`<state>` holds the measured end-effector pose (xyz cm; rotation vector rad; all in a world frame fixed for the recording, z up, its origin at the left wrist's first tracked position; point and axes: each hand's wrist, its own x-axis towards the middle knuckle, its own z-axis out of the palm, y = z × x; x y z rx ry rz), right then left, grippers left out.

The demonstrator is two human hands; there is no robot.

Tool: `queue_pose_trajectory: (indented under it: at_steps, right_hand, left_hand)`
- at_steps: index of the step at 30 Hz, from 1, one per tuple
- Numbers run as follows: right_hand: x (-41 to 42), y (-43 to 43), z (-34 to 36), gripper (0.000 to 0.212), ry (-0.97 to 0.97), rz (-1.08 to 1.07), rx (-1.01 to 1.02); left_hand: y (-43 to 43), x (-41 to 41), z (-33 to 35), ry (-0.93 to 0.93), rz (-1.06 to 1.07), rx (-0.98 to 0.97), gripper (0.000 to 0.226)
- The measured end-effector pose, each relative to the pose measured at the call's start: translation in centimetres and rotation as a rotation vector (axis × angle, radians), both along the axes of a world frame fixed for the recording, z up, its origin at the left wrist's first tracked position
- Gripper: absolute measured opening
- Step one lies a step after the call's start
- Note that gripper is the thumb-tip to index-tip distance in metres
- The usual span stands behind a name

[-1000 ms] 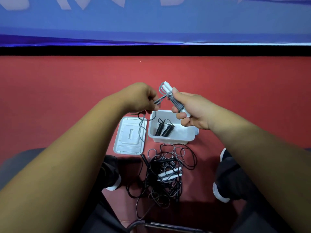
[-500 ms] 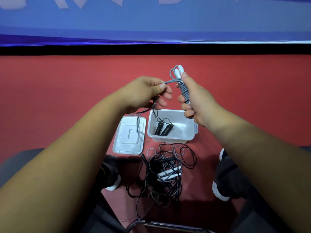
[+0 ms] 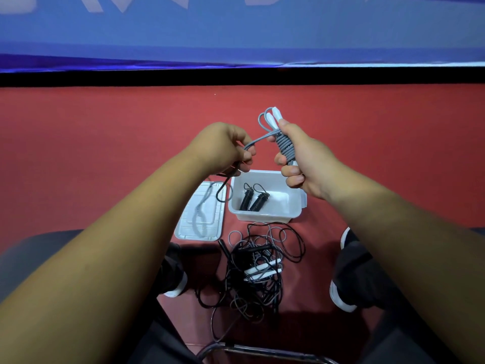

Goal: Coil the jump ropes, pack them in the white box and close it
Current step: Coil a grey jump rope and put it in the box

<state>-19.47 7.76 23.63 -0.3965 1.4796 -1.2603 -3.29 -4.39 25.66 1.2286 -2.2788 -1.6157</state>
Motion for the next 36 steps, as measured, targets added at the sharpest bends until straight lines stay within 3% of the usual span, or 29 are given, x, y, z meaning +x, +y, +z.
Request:
queue_pose_trajectory:
  at_steps: [6, 10, 13, 20, 27, 36]
  right_hand:
    - [-0.3, -0.3, 0.0, 0.051, -0.048, -0.033, 0.019]
    - [-0.4, -0.5, -0.1, 0.065, -0.077, -0.045, 0.019]
    - [-0.5, -0.5, 0.1, 0.06, -0.083, -0.036, 0.02]
    - [-0.5, -0.4, 0.0, 0.059, -0.084, -0.009, 0.031]
    - [-0.3, -0.3, 0.4, 0.067, -0.129, 0.087, 0.06]
    - [0.5, 0.9, 1.8, 0.053, -0.359, 0.385, 0.054]
  left_hand:
    - [-0.1, 0.1, 0.7, 0.088, 0.059, 0.024, 0.013]
    - [-0.2, 0.3, 0.9, 0.107, 0.068, 0.041, 0.013]
    - [-0.4, 0.5, 0.9, 0.111, 0.069, 0.031, 0.013]
    - [-0.7, 0.5, 0.5, 0.023, 0.019, -0.146, 0.022]
    - [-1.4, 0.1, -0.2, -0.22, -0.127, -0.56, 0.019]
    - [-0.9, 0.3, -0.3, -0.119, -0.131, -0.489, 0.01]
